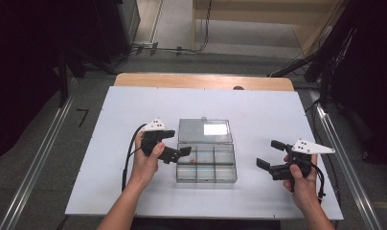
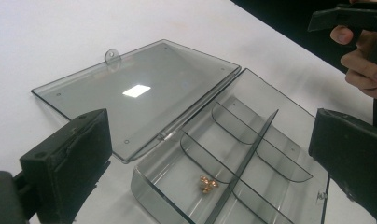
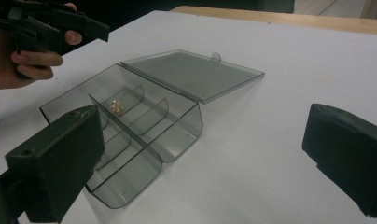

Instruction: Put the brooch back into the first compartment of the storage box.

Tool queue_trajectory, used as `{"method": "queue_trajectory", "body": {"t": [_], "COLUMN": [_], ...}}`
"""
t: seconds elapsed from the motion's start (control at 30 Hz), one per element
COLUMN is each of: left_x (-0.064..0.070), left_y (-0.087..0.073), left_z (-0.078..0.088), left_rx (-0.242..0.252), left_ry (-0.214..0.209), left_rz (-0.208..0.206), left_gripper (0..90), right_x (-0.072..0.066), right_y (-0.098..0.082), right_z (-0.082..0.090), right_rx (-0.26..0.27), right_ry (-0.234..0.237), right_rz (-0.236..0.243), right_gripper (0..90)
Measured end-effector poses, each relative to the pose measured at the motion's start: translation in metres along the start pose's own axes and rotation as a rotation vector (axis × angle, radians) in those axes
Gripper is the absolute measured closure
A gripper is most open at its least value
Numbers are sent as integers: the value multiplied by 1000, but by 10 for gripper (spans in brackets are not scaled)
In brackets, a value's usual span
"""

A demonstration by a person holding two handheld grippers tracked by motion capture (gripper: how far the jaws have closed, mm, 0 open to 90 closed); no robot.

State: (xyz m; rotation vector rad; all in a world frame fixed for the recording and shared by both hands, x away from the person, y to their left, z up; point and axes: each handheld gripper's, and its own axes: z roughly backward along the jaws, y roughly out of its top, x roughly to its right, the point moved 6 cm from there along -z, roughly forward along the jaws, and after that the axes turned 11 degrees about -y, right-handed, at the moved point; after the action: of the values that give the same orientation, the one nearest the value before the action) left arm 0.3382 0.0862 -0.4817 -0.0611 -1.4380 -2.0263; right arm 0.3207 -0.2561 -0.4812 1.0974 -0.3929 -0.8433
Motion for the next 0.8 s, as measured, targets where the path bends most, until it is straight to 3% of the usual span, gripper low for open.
{"method": "queue_trajectory", "body": {"t": [0.8], "left_x": [-13], "left_y": [13], "left_z": [-8], "left_rx": [23], "left_ry": [-3], "left_rz": [14], "left_gripper": [0], "right_x": [-12], "right_y": [38], "right_z": [-32], "right_rx": [-7], "right_ry": [25], "right_rz": [-3], "right_gripper": [0]}}
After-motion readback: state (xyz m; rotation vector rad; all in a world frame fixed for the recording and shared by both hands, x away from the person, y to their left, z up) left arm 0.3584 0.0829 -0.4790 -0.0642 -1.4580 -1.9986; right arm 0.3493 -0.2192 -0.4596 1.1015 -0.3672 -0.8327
